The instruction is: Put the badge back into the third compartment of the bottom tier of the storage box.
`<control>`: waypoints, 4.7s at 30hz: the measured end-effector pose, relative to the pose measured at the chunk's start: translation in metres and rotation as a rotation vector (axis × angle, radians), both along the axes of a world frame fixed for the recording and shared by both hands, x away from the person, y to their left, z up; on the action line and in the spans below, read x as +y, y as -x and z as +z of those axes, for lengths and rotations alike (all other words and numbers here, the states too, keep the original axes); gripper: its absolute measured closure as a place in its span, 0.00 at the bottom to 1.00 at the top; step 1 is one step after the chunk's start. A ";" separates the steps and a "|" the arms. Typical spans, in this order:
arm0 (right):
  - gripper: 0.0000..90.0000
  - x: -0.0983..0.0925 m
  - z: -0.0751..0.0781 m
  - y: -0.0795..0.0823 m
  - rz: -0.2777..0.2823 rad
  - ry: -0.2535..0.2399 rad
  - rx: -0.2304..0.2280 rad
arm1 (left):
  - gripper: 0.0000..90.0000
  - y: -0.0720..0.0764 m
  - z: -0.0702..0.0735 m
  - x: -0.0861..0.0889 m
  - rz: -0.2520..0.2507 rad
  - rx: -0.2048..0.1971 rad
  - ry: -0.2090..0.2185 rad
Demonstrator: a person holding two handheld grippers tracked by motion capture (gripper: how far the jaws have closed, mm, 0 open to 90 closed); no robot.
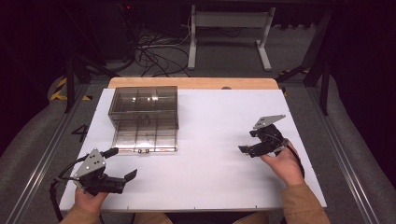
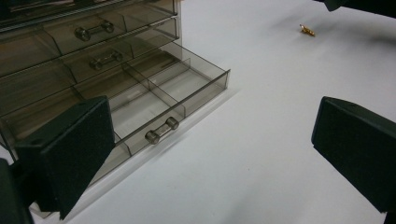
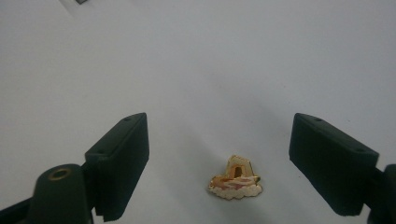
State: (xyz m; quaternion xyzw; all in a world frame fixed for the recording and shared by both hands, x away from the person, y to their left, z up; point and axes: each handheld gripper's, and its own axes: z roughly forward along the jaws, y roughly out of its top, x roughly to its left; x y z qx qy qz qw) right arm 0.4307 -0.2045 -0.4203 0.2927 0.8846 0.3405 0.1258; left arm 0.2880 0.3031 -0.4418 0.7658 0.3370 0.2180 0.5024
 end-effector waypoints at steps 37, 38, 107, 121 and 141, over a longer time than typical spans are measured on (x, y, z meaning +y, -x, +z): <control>0.46 0.001 -0.032 -0.021 0.101 0.230 0.103 | 0.00 0.004 0.002 -0.002 -0.019 -0.007 0.002; 0.48 0.001 -0.033 -0.021 0.103 0.231 0.109 | 0.00 0.004 0.002 -0.002 -0.019 -0.007 0.001; 0.59 0.080 0.016 -0.007 0.185 0.057 -0.053 | 0.00 0.007 0.004 -0.003 -0.004 -0.021 0.006; 0.59 0.116 0.021 -0.009 0.226 -0.006 -0.052 | 0.00 0.006 0.003 -0.002 -0.008 -0.012 0.019; 0.59 0.164 0.015 -0.018 0.263 -0.083 -0.043 | 0.00 0.005 0.003 -0.002 -0.010 -0.012 0.018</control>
